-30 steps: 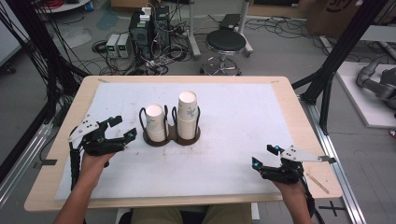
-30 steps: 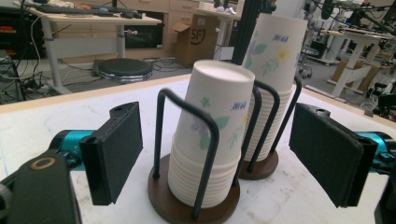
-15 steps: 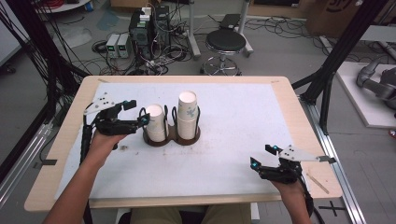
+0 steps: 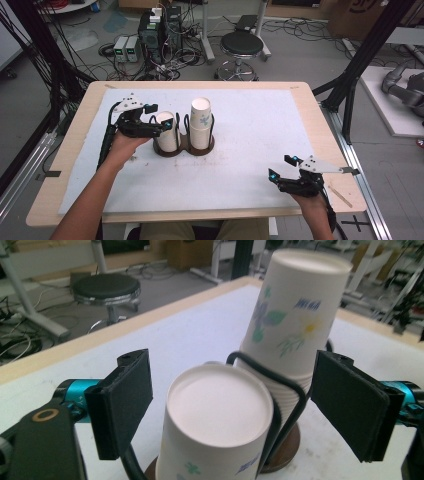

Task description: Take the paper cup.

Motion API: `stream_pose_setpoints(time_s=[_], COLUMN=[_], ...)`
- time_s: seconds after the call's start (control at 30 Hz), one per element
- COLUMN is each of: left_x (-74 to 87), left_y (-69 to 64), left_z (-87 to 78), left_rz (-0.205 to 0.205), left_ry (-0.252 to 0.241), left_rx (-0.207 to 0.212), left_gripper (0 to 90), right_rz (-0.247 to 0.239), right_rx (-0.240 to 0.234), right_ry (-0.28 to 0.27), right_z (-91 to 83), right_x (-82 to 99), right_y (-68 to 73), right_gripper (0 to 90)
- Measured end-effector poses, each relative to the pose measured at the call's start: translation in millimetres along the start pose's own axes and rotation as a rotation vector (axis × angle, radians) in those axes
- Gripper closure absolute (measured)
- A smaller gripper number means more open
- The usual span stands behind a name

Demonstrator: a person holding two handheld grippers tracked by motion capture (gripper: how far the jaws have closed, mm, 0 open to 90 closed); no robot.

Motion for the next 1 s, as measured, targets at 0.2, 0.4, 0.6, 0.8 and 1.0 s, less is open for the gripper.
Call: stream_pose_setpoints(time_s=[0.2,0.4,0.6,0.8,1.0], left_x=[6.2,9.6,13.2,12.4,4.1], left_y=[2.5,2.6,1.1,3.3,6.1], left_z=[6.8,9.1,12.0,10.5,3.9], left_rz=[0.009,0.017,0.041,0.036,0.008], left_ry=[0.038,0.061,0.085,0.08,0.034], left_rx=[-0.012,-0.008,-0.013,-0.011,-0.011], left_gripper=[18.4,22.5,30.0,34.9,35.4], right_rz=[0.006,0.007,0.005,0.007,0.01], right_rx=[0.0,0.001,-0.001,-0.003,-0.004], right_ry=[-0.002,0.0,0.0,-0.002,0.001], right_z=[-1.0,-0.9,-1.1,-1.2,-0.8], right_x=[0.0,-0.1,0.0,0.1,0.1], right_y=[-0.2,0.3,0.4,0.2,0.7], right_gripper=[20.9,20.9,20.9,20.9,20.9])
Point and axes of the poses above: each handheld gripper's, and its own axes: z roughly forward along the jaws, x roughly out of its underside, y roughly to its left, the point moved 9 cm from there along z, roughly forward along the jaws, and after that the axes turned 6 degrees about -x, right-handed, at the moved point
